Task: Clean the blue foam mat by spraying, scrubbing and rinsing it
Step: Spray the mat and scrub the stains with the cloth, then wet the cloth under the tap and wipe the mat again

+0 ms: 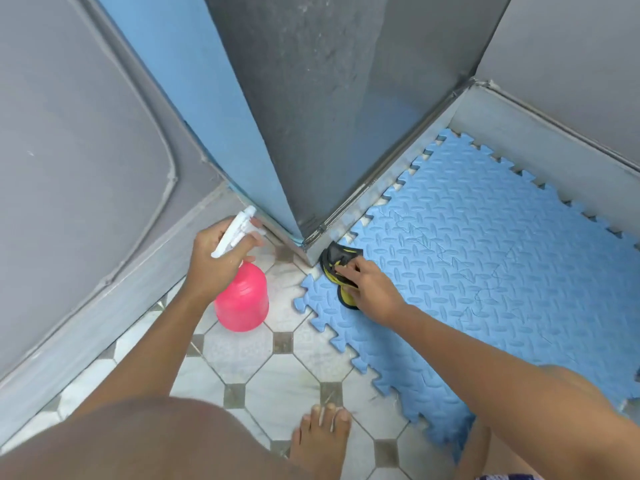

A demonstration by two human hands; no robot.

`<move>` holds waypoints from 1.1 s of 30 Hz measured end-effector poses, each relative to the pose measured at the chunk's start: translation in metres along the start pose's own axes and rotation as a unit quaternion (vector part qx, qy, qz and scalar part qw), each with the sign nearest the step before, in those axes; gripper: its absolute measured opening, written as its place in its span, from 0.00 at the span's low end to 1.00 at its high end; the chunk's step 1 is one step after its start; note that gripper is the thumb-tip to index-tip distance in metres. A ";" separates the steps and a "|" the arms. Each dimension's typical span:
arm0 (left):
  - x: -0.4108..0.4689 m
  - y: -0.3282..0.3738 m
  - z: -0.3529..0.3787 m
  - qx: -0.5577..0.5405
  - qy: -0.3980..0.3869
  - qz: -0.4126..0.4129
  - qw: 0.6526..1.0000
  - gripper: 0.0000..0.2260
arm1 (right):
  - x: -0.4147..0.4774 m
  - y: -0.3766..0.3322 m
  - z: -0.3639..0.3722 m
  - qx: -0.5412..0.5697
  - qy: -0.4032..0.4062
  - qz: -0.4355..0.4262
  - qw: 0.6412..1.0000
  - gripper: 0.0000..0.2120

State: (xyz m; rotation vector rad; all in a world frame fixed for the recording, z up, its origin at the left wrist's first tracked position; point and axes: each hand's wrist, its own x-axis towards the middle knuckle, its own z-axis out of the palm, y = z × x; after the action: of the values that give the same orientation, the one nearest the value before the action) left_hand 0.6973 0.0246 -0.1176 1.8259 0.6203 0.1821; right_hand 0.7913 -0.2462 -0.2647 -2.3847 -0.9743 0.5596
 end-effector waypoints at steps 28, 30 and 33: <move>0.027 0.016 -0.045 0.354 -0.147 -0.250 0.889 0.33 | -0.003 -0.017 -0.043 0.052 -0.124 0.081 0.988 0.20; 0.016 0.058 -0.040 0.415 -0.231 -0.224 0.851 0.25 | -0.013 -0.013 -0.058 0.111 -0.080 0.115 0.984 0.16; -0.002 0.138 -0.012 0.385 -0.325 -0.122 0.855 0.23 | -0.025 -0.012 -0.094 0.183 -0.021 0.145 0.972 0.15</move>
State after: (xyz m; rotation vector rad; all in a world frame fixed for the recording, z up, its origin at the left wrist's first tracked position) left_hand 0.7350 0.0031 0.0137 2.3465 0.4452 -0.9563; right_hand 0.8197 -0.2846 -0.1787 -2.1922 -0.4850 0.8218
